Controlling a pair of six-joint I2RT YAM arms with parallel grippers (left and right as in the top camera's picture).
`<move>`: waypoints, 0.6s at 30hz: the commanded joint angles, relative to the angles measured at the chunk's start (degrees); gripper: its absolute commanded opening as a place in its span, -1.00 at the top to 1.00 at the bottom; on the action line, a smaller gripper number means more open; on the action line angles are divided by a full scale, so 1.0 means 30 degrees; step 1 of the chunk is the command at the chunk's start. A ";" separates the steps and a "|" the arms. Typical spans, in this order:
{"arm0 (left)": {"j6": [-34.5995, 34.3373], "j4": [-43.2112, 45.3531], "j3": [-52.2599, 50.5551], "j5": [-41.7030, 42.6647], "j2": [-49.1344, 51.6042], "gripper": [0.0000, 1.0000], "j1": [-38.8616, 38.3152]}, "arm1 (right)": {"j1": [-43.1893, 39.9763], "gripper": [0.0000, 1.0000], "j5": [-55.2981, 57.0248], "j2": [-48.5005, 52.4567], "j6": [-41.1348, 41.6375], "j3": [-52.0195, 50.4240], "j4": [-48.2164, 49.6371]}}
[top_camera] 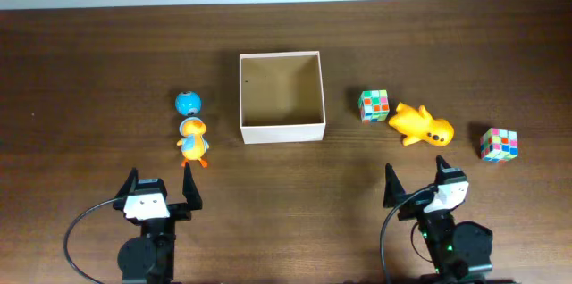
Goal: Pack container
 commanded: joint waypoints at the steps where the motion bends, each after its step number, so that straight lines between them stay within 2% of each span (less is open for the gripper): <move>1: 0.0240 0.0015 -0.0087 -0.0073 -0.0168 -0.99 -0.0087 | 0.0080 -0.98 -0.0627 0.0160 0.0197 0.1814 0.0036; 6: 0.0240 0.0015 -0.0095 -0.0073 -0.0168 -0.99 -0.0087 | 0.0080 -0.98 -0.0619 0.1639 0.0189 0.3861 -0.1246; 11: 0.0240 0.0015 -0.0087 -0.0073 -0.0168 -0.98 -0.0087 | 0.0080 -0.98 -0.0627 0.4524 0.0182 0.5931 -0.2528; 18: 0.0240 0.0015 -0.0095 -0.0073 -0.0168 -0.99 -0.0087 | 0.0080 -0.97 -0.2127 0.8517 0.0175 0.8291 -0.2710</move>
